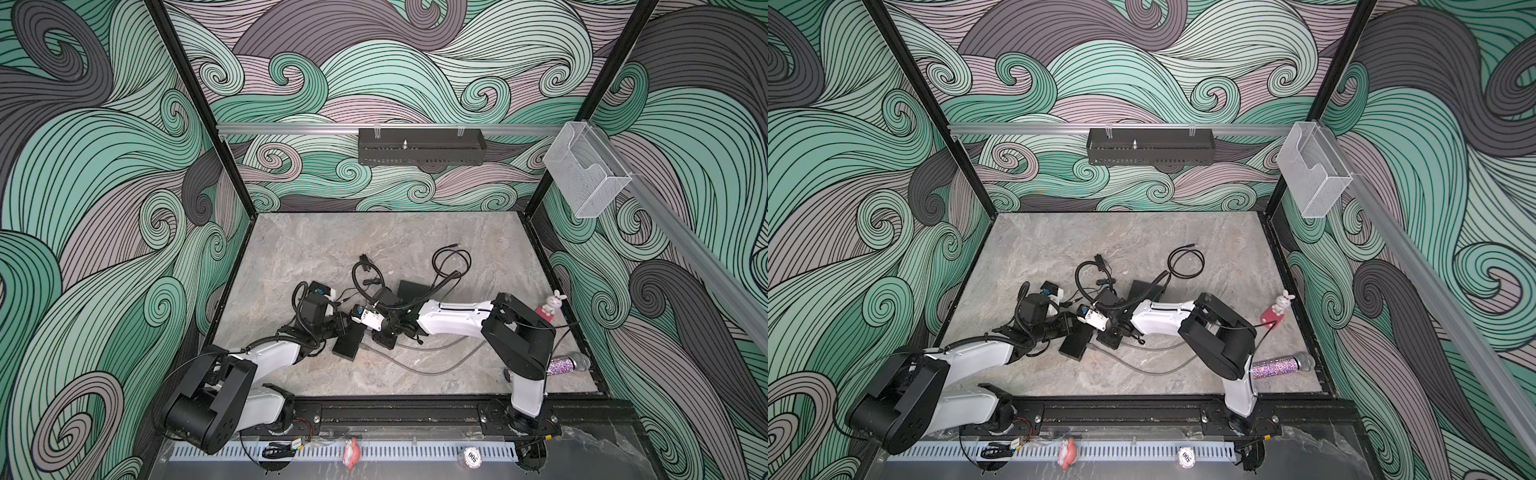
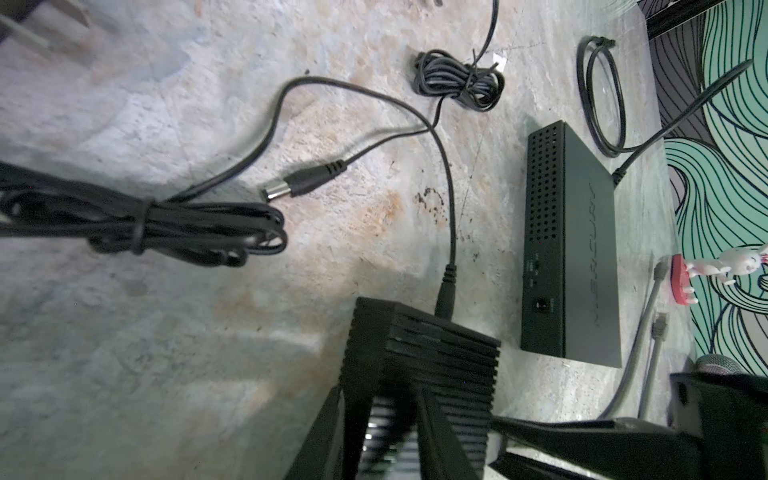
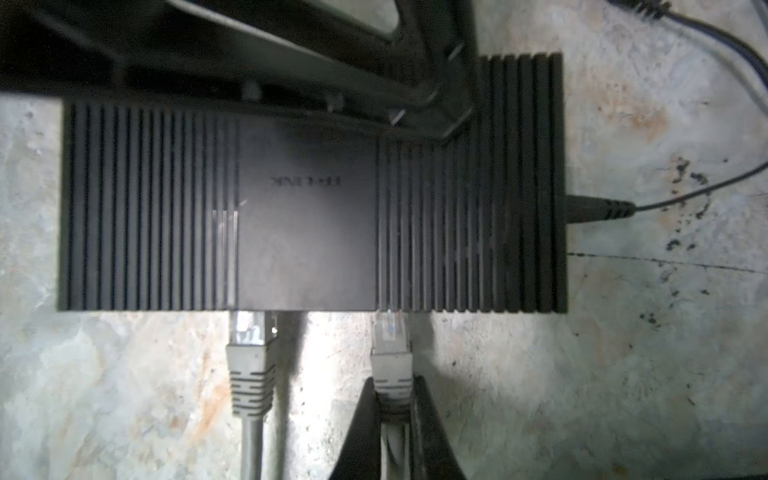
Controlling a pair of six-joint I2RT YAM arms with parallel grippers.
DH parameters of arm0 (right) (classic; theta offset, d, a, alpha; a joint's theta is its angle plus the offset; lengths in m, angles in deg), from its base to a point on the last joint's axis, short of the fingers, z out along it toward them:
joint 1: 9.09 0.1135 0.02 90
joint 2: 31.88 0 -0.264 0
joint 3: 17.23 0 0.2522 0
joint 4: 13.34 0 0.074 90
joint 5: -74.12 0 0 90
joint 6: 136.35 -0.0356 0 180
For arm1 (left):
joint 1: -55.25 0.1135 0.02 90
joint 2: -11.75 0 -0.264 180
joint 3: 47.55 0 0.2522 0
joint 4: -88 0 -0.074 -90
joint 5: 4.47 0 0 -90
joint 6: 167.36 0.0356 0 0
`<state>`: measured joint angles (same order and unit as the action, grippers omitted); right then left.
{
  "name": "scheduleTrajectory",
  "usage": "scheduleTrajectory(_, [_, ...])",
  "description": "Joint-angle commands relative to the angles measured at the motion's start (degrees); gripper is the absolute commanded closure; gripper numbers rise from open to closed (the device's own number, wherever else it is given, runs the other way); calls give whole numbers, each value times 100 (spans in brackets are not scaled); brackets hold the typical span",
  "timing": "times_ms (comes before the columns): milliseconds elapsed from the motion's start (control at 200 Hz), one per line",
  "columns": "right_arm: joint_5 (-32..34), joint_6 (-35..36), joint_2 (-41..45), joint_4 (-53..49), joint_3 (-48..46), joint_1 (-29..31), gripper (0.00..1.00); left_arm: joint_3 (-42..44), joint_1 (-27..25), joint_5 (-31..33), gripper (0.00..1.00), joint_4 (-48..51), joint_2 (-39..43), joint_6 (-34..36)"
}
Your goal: Insert the plug into the switch port
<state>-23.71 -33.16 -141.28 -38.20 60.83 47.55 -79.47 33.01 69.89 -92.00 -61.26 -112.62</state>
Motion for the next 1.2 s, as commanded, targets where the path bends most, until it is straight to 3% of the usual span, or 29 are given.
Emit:
scheduleTrajectory(0, [270,8,71,2764,320,-39,100,242,-360,-2029,72,879,-212,-68])
scheduleTrajectory(185, [-13,461,167,2423,367,-39,100,235,-373,-2064,72,892,-190,-46])
scheduleTrajectory(435, [80,872,160,2108,556,-39,100,172,-526,-2025,72,965,-210,54])
scheduleTrajectory(951, [41,842,481,1958,426,-5,100,119,-580,-1934,72,1038,-215,81])
scheduleTrajectory(1196, [-634,919,375,1728,431,3,100,11,-639,-2037,72,1001,-225,174])
